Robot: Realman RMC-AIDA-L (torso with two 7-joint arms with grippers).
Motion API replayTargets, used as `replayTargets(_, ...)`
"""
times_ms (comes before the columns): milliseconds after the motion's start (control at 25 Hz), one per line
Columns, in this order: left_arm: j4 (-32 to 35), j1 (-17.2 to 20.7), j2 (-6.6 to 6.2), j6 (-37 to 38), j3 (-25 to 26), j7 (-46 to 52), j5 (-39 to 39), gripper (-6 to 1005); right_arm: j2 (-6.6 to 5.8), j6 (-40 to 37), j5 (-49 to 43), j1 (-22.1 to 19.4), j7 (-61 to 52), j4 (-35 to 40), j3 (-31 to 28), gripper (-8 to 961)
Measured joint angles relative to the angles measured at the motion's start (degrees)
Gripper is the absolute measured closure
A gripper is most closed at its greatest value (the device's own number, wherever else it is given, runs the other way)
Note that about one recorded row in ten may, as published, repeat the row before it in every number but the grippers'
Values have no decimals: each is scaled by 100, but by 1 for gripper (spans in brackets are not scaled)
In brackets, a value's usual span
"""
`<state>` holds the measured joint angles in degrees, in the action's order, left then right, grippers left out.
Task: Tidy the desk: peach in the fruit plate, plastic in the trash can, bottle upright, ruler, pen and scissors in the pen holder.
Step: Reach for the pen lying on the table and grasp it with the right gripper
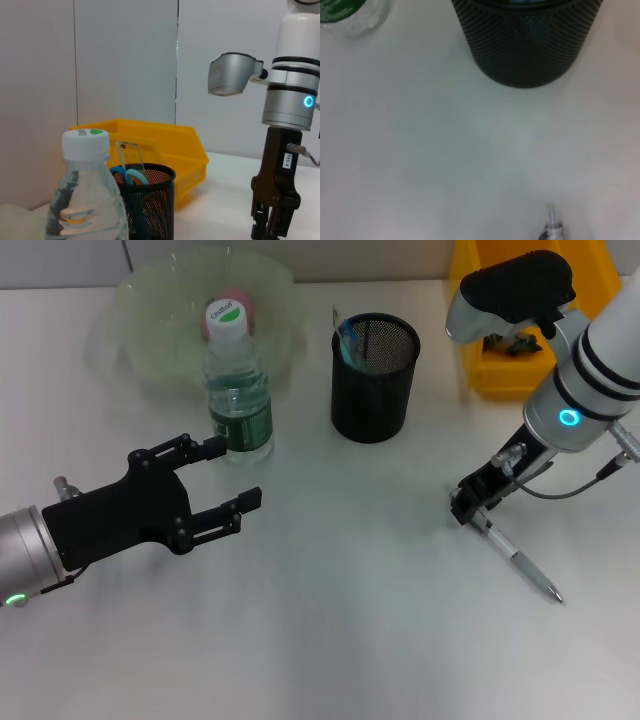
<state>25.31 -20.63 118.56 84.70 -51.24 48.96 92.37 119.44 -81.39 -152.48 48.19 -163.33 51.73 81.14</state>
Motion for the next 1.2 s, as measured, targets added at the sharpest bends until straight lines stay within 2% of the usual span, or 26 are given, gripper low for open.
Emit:
replayTargets(720, 1, -56, 0, -51, 0, 0, 0, 247, 9, 94, 11, 85, 3, -143, -2, 566)
replayTargets(960, 3, -71, 0, -51, 9, 0, 0, 247, 8, 97, 8, 85, 3, -146, -2, 638)
replayTargets(1200, 0, -93, 0, -51, 9, 0, 0, 246, 9, 78, 35, 92, 2, -155, 132, 657)
